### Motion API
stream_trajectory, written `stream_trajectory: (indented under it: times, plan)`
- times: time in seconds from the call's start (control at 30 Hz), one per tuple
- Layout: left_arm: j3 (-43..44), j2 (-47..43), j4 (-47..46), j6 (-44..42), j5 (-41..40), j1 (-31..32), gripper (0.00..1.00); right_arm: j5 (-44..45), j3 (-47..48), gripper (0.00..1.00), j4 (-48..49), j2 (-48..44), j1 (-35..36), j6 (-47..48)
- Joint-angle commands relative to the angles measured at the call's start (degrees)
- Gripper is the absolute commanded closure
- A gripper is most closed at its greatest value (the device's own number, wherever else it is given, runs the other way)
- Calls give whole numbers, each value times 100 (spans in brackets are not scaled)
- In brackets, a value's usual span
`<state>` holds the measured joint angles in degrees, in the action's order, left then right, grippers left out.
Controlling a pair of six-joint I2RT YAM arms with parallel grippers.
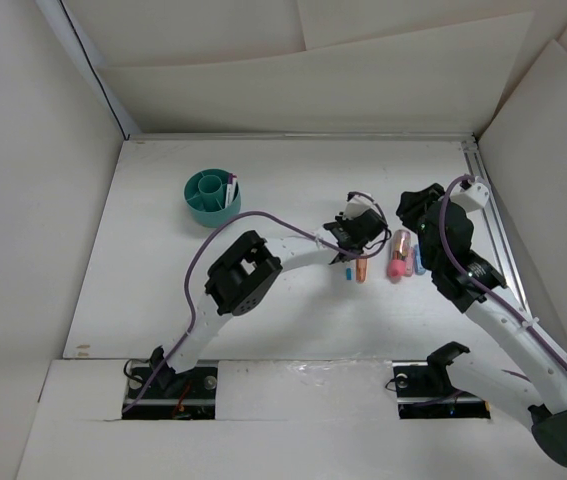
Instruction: Sort the stationery into containers
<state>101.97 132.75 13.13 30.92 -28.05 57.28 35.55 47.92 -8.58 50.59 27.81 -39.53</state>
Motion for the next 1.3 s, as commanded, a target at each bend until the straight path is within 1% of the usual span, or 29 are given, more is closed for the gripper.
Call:
stream_trajectory:
  times: [0.0,0.07,0.17,0.43,0.47,0.6,0.7,0.73,0.8,0.87,0.9,1.03,1.07,1.1,1.17,1.2,1.27]
  plan:
    - [-204,146,718,64,-7,64,83,-22,77,63,102,-84,-30,-37]
    - [-204,146,718,64,-68,64,87,-22,77,63,102,-84,-30,-37]
    - [-204,94,718,64,-130,64,99,-22,77,63,102,-84,-30,-37]
    - [-204,-381,595,64,-569,64,100,-22,77,63,102,-137,-30,-37]
    - [-204,-451,534,64,-570,-14,100,-22,77,63,102,-137,-30,-37]
    - [-467,-890,305,195,-622,-418,100,-22,77,63,154,-190,-30,-37]
    - [-783,-1417,-81,257,-570,-936,100,-22,77,63,155,-190,-30,-37]
    - [-871,-1697,-195,309,-517,-1225,100,-74,77,63,155,-190,-30,-37]
    - [-1003,-1936,-512,362,-517,-1508,100,-75,77,63,155,-190,-30,-37]
    - [-1083,-2225,-766,362,-692,-1849,100,-75,77,63,155,-190,-30,-37]
    - [-1153,-2305,-855,362,-954,-1939,100,-75,77,63,155,-190,-30,15]
    - [-1206,-2552,-1373,-102,-1394,-2518,100,-127,24,63,207,-190,-30,15]
    - [-1206,-2552,-1426,-103,-1396,-2520,100,-127,24,63,207,-190,-30,15]
    - [-1145,-2552,-1488,-190,-1474,-2737,100,-127,24,63,207,-190,-30,15]
    - [-1145,-2604,-1628,-314,-1545,-2941,100,-127,-28,63,207,-242,-30,15]
    - [-1214,-2605,-1777,-549,-1545,-3133,100,-127,-28,63,268,-242,-30,15]
    - [-1390,-2605,-2242,-858,-1755,-3266,100,-180,-28,63,269,-242,-30,15]
